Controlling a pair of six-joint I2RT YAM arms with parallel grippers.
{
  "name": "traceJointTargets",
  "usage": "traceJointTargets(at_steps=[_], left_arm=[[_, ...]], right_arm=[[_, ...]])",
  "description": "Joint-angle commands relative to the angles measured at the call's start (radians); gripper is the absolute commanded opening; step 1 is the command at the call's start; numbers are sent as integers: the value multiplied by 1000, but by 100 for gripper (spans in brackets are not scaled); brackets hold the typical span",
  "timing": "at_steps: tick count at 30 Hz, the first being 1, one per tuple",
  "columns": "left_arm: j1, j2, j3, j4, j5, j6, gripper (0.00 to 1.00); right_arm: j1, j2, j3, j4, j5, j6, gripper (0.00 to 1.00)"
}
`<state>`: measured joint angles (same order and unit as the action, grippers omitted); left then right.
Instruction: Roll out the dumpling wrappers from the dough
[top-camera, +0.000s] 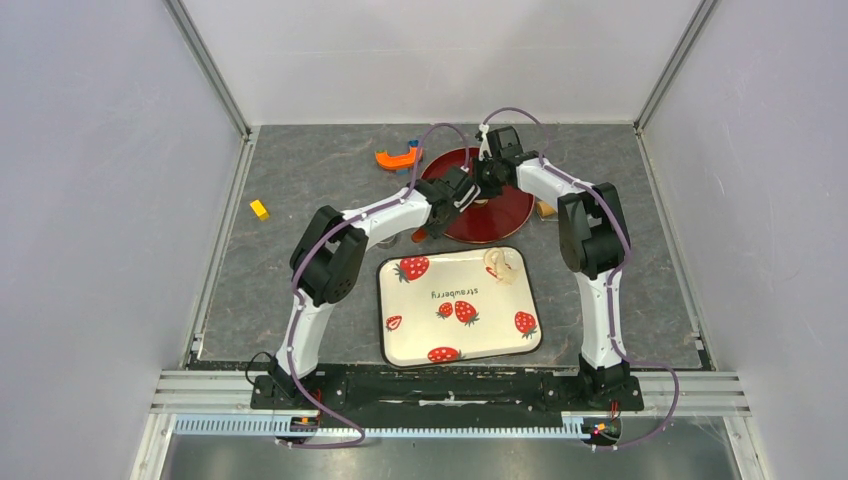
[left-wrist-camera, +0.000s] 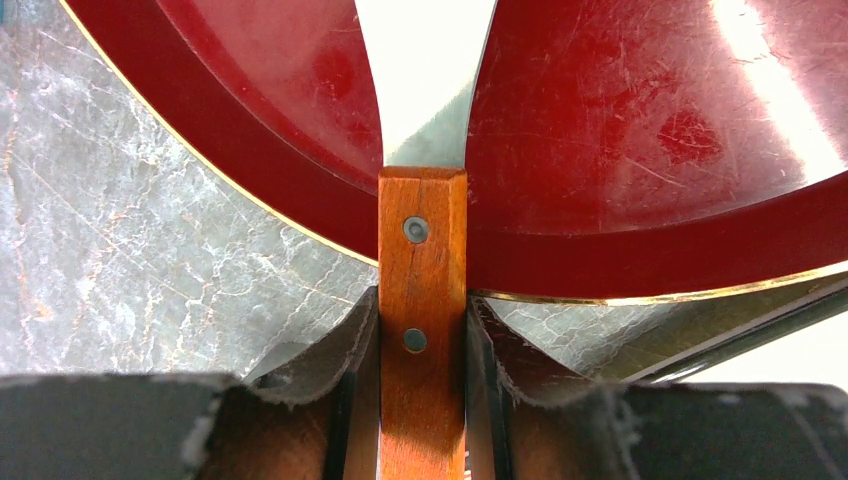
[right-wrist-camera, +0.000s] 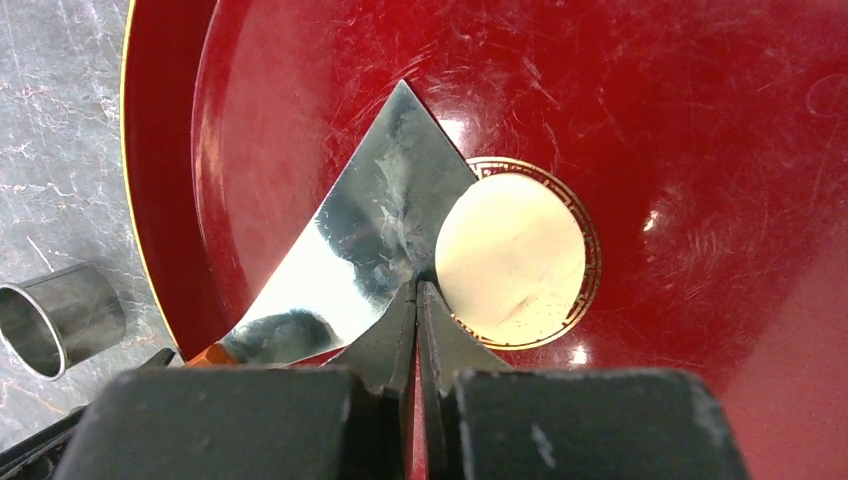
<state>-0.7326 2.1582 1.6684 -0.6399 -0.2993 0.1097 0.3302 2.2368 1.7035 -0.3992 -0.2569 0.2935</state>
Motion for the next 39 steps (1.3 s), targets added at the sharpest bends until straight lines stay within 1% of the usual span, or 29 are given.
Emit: traceJointTargets(at_steps=[1, 6, 18, 23, 31, 35, 37, 38, 39], left_arm=[[-13, 4, 66, -24, -46, 39, 2], [-19, -4, 81, -72, -92, 47, 2], [-40, -52, 100, -177, -144, 48, 2], [-42, -83, 98, -209, -182, 41, 2], [-44, -144, 96, -221, -185, 44, 2], [-43, -181, 70, -237, -197, 35, 2], [-42, -213, 47, -228, -201, 23, 2], [-40, -230, 33, -222, -201, 13, 2], [-39, -248, 19, -211, -199, 2, 2]], right_arm=[[7, 19, 38, -4, 33, -27, 0], [11, 27, 35, -20, 63, -49, 0], [15, 50, 54, -45, 87, -57, 0], [15, 56, 57, -52, 78, -64, 0], [18, 51, 60, -53, 65, -68, 0], [18, 31, 63, -37, 5, -69, 0], [19, 6, 57, -14, -59, -73, 4], [21, -18, 37, 15, -87, -66, 7], [21, -41, 16, 42, -112, -58, 13]])
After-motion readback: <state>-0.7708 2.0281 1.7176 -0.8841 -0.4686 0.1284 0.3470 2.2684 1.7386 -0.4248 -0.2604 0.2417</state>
